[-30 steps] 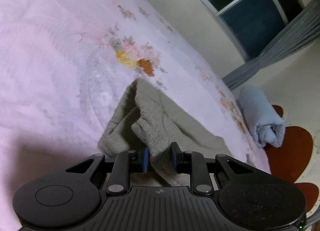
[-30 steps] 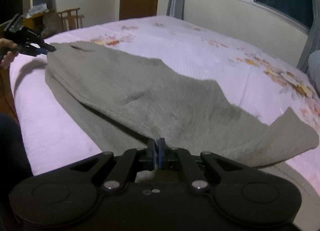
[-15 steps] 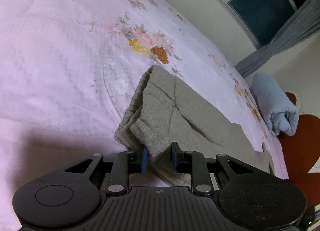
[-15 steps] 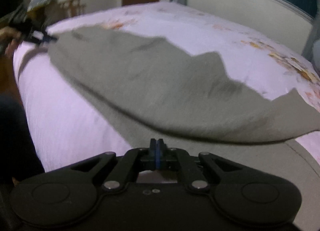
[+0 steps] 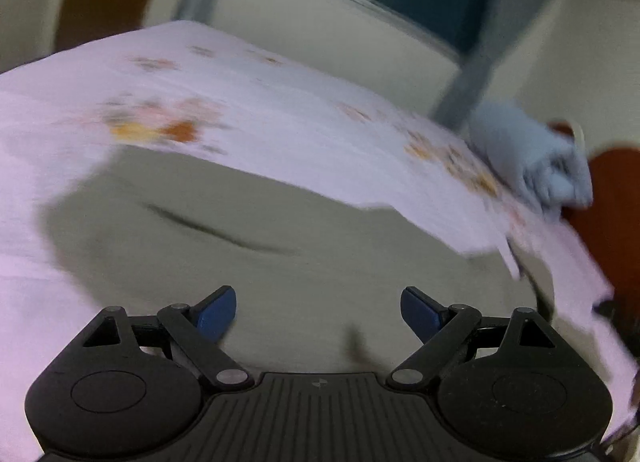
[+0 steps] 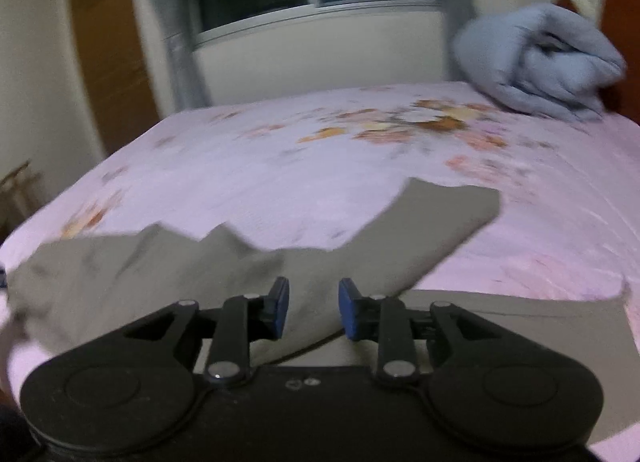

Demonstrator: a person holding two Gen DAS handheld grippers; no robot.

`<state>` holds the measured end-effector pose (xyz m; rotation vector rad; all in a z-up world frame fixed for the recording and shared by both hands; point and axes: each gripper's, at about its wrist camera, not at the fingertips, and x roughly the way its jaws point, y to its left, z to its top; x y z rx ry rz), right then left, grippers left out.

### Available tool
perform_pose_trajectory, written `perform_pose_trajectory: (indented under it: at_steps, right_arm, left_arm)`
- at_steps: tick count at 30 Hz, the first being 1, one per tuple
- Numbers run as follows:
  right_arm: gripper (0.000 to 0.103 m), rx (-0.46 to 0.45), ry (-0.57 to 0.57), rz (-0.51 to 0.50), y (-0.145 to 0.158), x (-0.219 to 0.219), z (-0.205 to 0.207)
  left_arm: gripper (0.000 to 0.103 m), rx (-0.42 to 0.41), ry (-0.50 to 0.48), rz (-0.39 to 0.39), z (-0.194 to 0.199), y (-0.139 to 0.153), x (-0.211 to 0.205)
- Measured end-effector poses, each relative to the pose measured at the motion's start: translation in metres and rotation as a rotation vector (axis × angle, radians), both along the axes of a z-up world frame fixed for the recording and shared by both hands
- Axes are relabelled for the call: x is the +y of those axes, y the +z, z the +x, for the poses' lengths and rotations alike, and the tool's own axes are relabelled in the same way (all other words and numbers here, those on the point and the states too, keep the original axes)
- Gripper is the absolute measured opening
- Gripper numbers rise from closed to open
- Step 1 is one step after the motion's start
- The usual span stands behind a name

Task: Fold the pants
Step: 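Open both grippers to release the folded legs onto the pants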

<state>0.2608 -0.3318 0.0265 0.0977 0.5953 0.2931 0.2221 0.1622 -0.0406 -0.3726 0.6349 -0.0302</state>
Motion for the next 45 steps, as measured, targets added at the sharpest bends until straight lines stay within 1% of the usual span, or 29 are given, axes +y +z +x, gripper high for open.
perform_pose_trajectory:
  at_steps: [3,4,5,6,7,8,9,10,12,14,16,19,22,26,28,29,30,31,32,35,39,42,45]
  right_arm:
    - [0.022,-0.003,-0.016,-0.024,-0.002,-0.009,-0.005]
    - [0.023,0.001,-0.022,-0.029,-0.003,-0.011,-0.004]
    - [0.023,0.007,-0.037,-0.030,-0.004,-0.014,-0.002]
    - [0.023,0.011,-0.055,-0.024,-0.003,-0.019,-0.001]
    - [0.023,0.011,-0.073,-0.018,-0.002,-0.024,0.001]
    - [0.023,0.011,-0.094,-0.016,-0.001,-0.028,0.004]
    - [0.024,0.013,-0.111,-0.017,0.002,-0.031,0.006]
    - [0.025,0.013,-0.125,-0.016,0.003,-0.032,0.012]
    - [0.026,0.008,-0.140,-0.030,0.005,-0.031,0.033]
    - [0.028,0.002,-0.139,-0.039,0.005,-0.027,0.058]
    - [0.040,0.011,-0.134,-0.055,0.003,-0.020,0.086]
    - [0.041,0.049,-0.122,-0.100,-0.008,-0.002,0.130]
    - [0.041,0.089,-0.121,-0.163,-0.023,0.017,0.160]
    - [0.042,0.147,-0.155,-0.280,-0.046,0.037,0.195]
    - [0.043,0.199,-0.175,-0.354,-0.060,0.044,0.210]
    - [0.043,0.224,-0.190,-0.397,-0.067,0.046,0.215]
    - [0.031,0.233,-0.181,-0.397,-0.070,0.045,0.218]
    - [0.002,0.238,-0.180,-0.387,-0.071,0.043,0.219]
    - [0.000,0.242,-0.193,-0.381,-0.070,0.040,0.217]
    - [0.000,0.196,-0.219,-0.345,-0.056,0.028,0.201]
    - [0.000,0.153,-0.235,-0.346,-0.038,0.010,0.178]
    - [0.000,0.143,-0.248,-0.327,-0.028,-0.006,0.168]
    - [0.000,0.135,-0.256,-0.320,-0.022,-0.016,0.162]
  left_arm:
    - [0.088,0.021,-0.059,0.107,0.016,-0.008,-0.056]
    - [0.088,0.047,-0.062,0.149,0.022,-0.014,-0.069]
    - [0.089,0.102,-0.053,0.188,0.030,-0.026,-0.080]
    - [0.094,0.117,-0.045,0.223,0.032,-0.032,-0.089]
    - [0.102,0.100,-0.053,0.267,0.031,-0.037,-0.099]
    - [0.103,0.093,-0.056,0.303,0.029,-0.041,-0.106]
    - [0.103,0.104,-0.047,0.331,0.030,-0.042,-0.111]
    - [0.103,0.110,-0.036,0.335,0.032,-0.040,-0.113]
    - [0.103,0.115,-0.018,0.307,0.034,-0.040,-0.109]
    - [0.103,0.114,-0.008,0.309,0.036,-0.040,-0.113]
    - [0.103,0.111,0.004,0.316,0.037,-0.041,-0.118]
    - [0.103,0.102,0.038,0.334,0.041,-0.046,-0.123]
    - [0.103,0.075,0.101,0.362,0.041,-0.051,-0.130]
    - [0.103,0.050,0.201,0.390,0.036,-0.054,-0.142]
    - [0.103,0.050,0.244,0.408,0.035,-0.055,-0.149]
    - [0.103,0.052,0.259,0.414,0.035,-0.055,-0.150]
    - [0.103,0.055,0.272,0.417,0.035,-0.055,-0.152]
    - [0.103,0.060,0.280,0.418,0.036,-0.054,-0.152]
    - [0.103,0.066,0.287,0.416,0.037,-0.054,-0.152]
    - [0.103,0.078,0.314,0.394,0.037,-0.050,-0.149]
    - [0.103,0.083,0.324,0.403,0.037,-0.049,-0.149]
    - [0.103,0.081,0.333,0.416,0.034,-0.046,-0.149]
    - [0.103,0.061,0.358,0.432,0.029,-0.038,-0.146]
